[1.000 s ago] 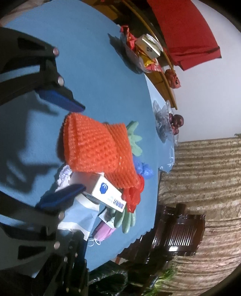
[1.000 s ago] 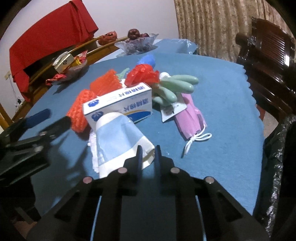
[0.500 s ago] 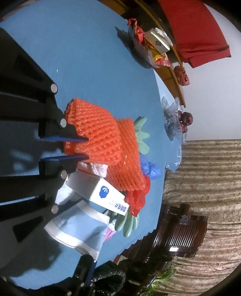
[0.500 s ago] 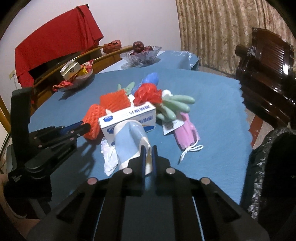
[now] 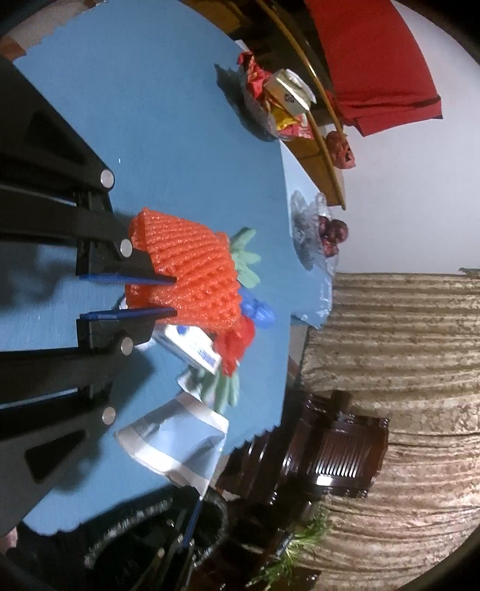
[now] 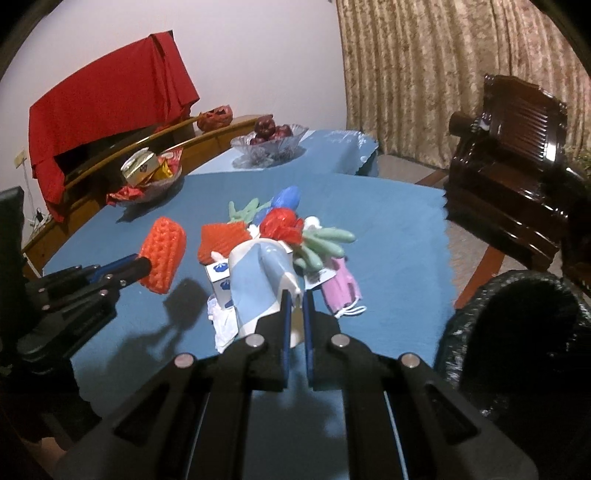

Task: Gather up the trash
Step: 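Grasp orange foam net with left gripper while right gripper grasps white tissue, then drop the foam net and tissue into the black bin, opening both grippers, then grasp white cotton-pad box with left gripper while right gripper grasps pink mask, then carry box and mask over the bin and release both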

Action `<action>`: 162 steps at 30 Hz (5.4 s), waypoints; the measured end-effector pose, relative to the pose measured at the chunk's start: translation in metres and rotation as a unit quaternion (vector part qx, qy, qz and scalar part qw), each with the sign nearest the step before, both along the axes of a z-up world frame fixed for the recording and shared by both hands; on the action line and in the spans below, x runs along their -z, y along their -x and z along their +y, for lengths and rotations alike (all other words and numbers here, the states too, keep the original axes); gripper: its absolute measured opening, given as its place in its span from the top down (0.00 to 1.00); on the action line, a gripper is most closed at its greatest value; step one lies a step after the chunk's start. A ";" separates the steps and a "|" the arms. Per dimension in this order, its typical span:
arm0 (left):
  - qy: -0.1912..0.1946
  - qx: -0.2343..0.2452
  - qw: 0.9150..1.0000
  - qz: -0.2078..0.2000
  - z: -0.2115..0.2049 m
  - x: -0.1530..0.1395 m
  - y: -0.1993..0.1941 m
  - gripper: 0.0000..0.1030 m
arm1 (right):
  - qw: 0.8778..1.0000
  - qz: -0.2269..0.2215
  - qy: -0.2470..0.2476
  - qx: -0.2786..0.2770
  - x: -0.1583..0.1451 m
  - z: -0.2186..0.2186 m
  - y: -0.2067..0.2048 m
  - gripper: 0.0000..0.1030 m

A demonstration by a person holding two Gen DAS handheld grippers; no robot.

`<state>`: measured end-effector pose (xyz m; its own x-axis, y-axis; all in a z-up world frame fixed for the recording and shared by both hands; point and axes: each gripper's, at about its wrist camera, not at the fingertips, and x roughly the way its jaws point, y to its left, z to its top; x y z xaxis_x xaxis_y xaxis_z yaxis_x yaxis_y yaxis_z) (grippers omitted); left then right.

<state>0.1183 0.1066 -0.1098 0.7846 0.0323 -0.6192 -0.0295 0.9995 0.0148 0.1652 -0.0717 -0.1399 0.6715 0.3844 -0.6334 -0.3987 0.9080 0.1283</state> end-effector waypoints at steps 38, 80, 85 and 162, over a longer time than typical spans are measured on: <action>0.072 0.340 0.936 0.054 -0.317 0.017 -0.021 0.66 | 0.947 0.027 0.063 0.313 0.031 -0.278 0.073 0.54; 0.018 0.016 1.000 -0.010 0.005 0.030 -0.032 0.26 | 0.994 -0.026 0.039 0.097 0.025 -0.024 -0.043 0.05; 0.016 0.021 1.000 0.001 0.005 0.047 -0.048 0.26 | 0.996 -0.003 0.051 0.079 0.054 -0.007 -0.070 0.16; 0.031 0.170 0.984 -0.037 -0.144 -0.019 0.004 0.71 | 0.988 -0.020 0.001 0.151 -0.034 -0.143 0.042 0.97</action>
